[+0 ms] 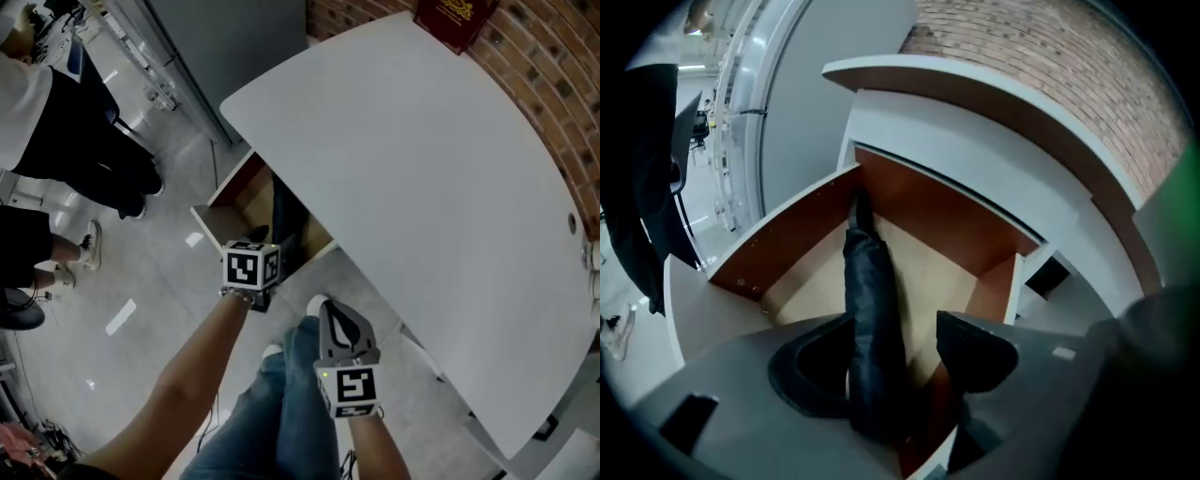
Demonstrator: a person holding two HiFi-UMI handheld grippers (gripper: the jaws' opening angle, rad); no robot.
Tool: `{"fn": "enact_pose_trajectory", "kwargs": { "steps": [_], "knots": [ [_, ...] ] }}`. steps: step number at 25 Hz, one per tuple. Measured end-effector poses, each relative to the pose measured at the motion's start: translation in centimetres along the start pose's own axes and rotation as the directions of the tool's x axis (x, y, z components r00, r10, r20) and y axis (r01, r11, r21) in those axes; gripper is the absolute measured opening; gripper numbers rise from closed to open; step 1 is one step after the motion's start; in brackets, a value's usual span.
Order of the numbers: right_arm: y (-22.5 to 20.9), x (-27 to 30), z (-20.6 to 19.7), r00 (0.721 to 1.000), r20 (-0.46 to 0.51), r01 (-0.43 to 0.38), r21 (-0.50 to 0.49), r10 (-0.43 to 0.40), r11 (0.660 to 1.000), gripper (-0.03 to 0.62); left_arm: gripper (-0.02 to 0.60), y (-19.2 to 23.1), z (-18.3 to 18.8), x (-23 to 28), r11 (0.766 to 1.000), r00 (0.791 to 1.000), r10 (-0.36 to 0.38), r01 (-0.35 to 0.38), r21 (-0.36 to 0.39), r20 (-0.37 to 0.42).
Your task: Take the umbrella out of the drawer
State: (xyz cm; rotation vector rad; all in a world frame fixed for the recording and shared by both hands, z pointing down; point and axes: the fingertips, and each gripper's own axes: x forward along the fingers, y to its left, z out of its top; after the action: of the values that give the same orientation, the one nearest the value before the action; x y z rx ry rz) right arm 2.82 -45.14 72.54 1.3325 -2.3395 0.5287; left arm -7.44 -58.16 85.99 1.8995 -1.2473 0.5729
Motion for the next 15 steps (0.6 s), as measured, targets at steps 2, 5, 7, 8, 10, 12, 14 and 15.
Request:
{"fn": "enact_pose_trajectory", "kwargs": {
  "steps": [2, 5, 7, 8, 10, 12, 14, 15],
  "knots": [
    [-0.2, 1.1, -0.5, 1.0, -0.007, -0.005, 0.006, 0.005, 1.0, -0.008, 0.259, 1.0, -0.5, 1.4, 1.0, 1.0, 0.013, -0.013, 0.001, -0.015],
    [-0.8, 2.3, -1.0, 1.0, -0.016, -0.01, 0.009, 0.01, 1.0, -0.008, 0.261, 2.2, -1.0, 3.5, 0.999, 0.998, 0.024, -0.022, 0.032, -0.05],
    [-1.5, 2.9, -1.4, 1.0, -0.027, -0.006, 0.004, 0.006, 1.0, -0.008, 0.263, 2.5, -1.0, 4.8, 0.999, 0.998, 0.026, -0.024, 0.036, -0.063],
    [-1.9, 3.2, -1.6, 0.999, -0.035, -0.004, -0.003, 0.004, 1.0, -0.008, 0.268, 2.6, -0.8, 5.4, 0.999, 0.998, 0.026, -0.024, 0.04, -0.058],
    [-2.7, 3.6, -2.0, 0.999, -0.048, -0.002, -0.017, 0.001, 1.0, -0.008, 0.278, 3.0, -0.9, 6.6, 0.998, 0.996, 0.037, -0.033, 0.046, -0.076],
    [-3.4, 3.8, -2.3, 0.998, -0.064, 0.001, -0.025, -0.002, 1.0, -0.008, 0.29, 3.3, -2.0, 7.7, 0.999, 0.993, 0.031, -0.032, -0.001, -0.117],
    [-3.9, 4.1, -2.7, 0.997, -0.08, 0.001, -0.037, -0.004, 0.999, -0.008, 0.302, 3.3, -2.8, 8.7, 0.998, 0.99, 0.011, -0.019, -0.059, -0.138],
    [-4.0, 4.3, -2.8, 0.996, -0.085, 0.002, -0.041, -0.006, 0.999, -0.008, 0.302, 3.3, -2.9, 9.2, 0.998, 0.991, 0.004, -0.013, -0.069, -0.133]
  ]
}}
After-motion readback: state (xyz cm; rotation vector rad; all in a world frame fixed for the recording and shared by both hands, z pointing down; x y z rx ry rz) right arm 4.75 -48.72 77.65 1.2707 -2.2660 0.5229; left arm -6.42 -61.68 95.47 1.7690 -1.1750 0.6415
